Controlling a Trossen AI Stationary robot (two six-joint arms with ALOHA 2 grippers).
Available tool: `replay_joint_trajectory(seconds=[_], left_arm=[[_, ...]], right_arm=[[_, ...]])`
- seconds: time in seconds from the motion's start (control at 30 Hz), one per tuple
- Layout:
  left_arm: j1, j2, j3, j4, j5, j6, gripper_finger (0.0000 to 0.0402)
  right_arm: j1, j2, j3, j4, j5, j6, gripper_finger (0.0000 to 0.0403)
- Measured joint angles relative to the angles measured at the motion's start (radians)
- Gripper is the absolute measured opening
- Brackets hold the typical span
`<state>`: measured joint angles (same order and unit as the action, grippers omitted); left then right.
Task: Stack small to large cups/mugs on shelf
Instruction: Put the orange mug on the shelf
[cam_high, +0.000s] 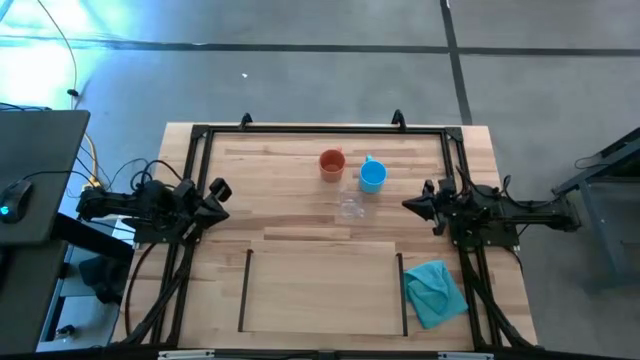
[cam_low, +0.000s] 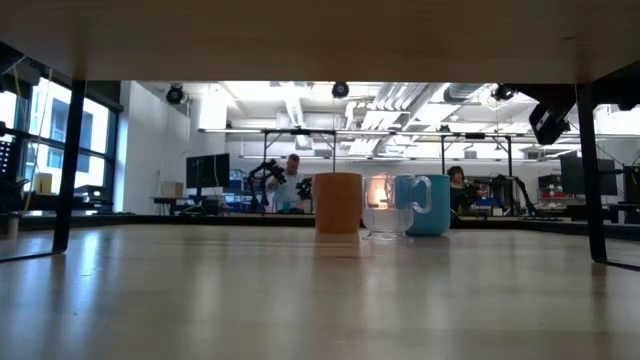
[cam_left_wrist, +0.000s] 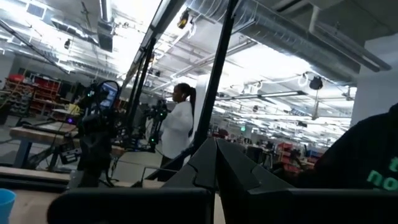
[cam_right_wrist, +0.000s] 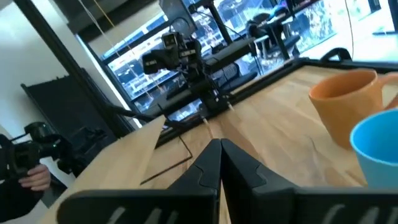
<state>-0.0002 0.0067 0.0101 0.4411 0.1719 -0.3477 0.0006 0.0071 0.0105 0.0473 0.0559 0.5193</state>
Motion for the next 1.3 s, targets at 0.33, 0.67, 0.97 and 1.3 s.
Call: replay_joint_trajectory(seconds=[0.33,0.67,0.97,1.3], left_arm=[[0.0,0.0,0.0,0.005,-0.073,-0.049,0.0002],[0.0,0.014,0.0,-0.274,-0.158,0.003,0.0003],[0.0,0.022,0.0,-0.058,-0.222,0.01,0.0003],[0.0,0.117,0.075,-0.15,-0.105,0.097,0.0003]], right_arm=[[0.0,0.0,0.0,-0.016,0.0,0.111,0.0],[-0.001,0.0,0.0,-0.017,-0.002,-0.006,0.0],[-0.001,0.0,0.0,0.023,0.134,-0.028,0.0],[-0.001,0.0,0.0,0.272,0.225,-0.073,0.0]])
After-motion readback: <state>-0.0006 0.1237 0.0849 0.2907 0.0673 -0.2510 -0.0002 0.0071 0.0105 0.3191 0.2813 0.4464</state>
